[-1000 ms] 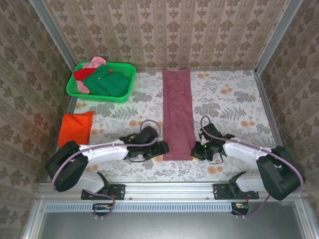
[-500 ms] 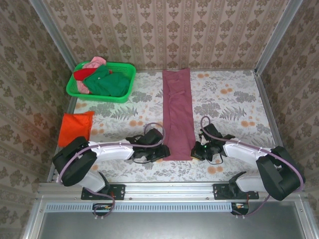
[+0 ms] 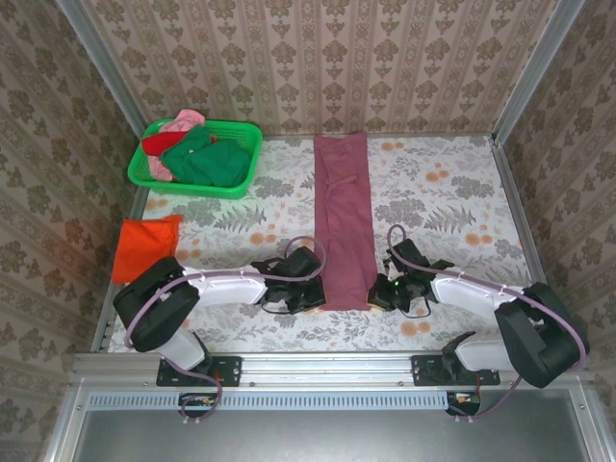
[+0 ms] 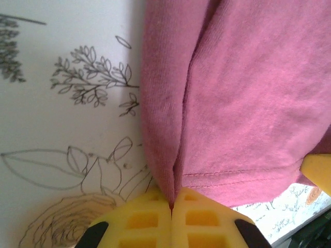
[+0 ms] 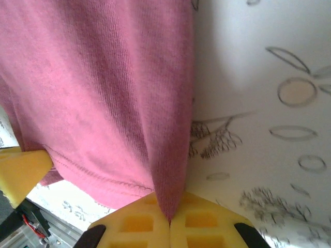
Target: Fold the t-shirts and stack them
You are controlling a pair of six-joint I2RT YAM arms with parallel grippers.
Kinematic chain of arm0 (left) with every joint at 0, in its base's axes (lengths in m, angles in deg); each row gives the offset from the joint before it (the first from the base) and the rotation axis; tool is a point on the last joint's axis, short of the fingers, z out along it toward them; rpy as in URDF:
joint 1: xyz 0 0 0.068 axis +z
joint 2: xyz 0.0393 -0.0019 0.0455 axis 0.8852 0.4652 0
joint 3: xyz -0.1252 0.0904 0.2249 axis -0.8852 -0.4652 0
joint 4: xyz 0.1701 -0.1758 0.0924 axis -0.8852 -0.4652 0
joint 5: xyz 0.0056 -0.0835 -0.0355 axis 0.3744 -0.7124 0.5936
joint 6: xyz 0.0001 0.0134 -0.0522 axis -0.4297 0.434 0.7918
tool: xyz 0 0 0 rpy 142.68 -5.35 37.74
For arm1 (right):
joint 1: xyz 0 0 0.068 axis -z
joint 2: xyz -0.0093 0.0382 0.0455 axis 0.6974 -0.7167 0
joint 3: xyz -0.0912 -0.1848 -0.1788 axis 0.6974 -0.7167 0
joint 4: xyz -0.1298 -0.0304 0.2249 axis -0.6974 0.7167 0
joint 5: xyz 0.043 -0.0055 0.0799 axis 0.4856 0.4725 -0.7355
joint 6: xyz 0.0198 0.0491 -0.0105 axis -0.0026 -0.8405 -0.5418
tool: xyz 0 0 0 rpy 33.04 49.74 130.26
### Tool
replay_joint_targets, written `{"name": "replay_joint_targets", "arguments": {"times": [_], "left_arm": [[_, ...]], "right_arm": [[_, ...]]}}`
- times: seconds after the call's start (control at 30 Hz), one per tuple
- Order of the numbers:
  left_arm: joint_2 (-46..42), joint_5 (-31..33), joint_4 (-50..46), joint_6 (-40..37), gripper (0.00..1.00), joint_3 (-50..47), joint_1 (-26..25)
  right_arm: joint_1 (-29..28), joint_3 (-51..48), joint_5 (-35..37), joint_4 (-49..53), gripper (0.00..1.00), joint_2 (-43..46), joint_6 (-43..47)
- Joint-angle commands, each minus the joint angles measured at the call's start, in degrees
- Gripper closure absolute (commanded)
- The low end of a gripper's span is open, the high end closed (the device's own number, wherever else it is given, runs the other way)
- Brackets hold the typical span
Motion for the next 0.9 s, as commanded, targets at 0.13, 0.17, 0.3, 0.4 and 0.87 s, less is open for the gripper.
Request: {"name": "replay_joint_targets", "arguments": {"times": [0.13,0.17,0.3,0.4,0.87], "left_arm": [[-10.4,-0.6,-13.2,-2.8,1.00,1.4,-0.5],[-10.9,-1.0,-14.7,-2.9,1.00,1.9,-0.6],[-12.7,-0.3,-21.8,-4.2,1.00,5.0,-0.5],[-12.0,-1.2,-24.1,-7.1,1.00,8.9,1.2],[-2.0,-4.6,-24.0,-13.7,1.00,21.7,13.4]], "right_arm": [[-0.6,-1.5,-3.6,16.8,0.92,12.9,0.5],[-0.7,-1.8,-4.1,18.1,0.92,14.5,0.0],[-1.0,-2.1,-5.9,20.8,0.92,20.6,-3.8],[-0.9,1.9,-5.4,22.8,0.92,19.8,-2.7],[6.8,29.2,-2.3,27.2,0.92,-5.7,13.1]]}}
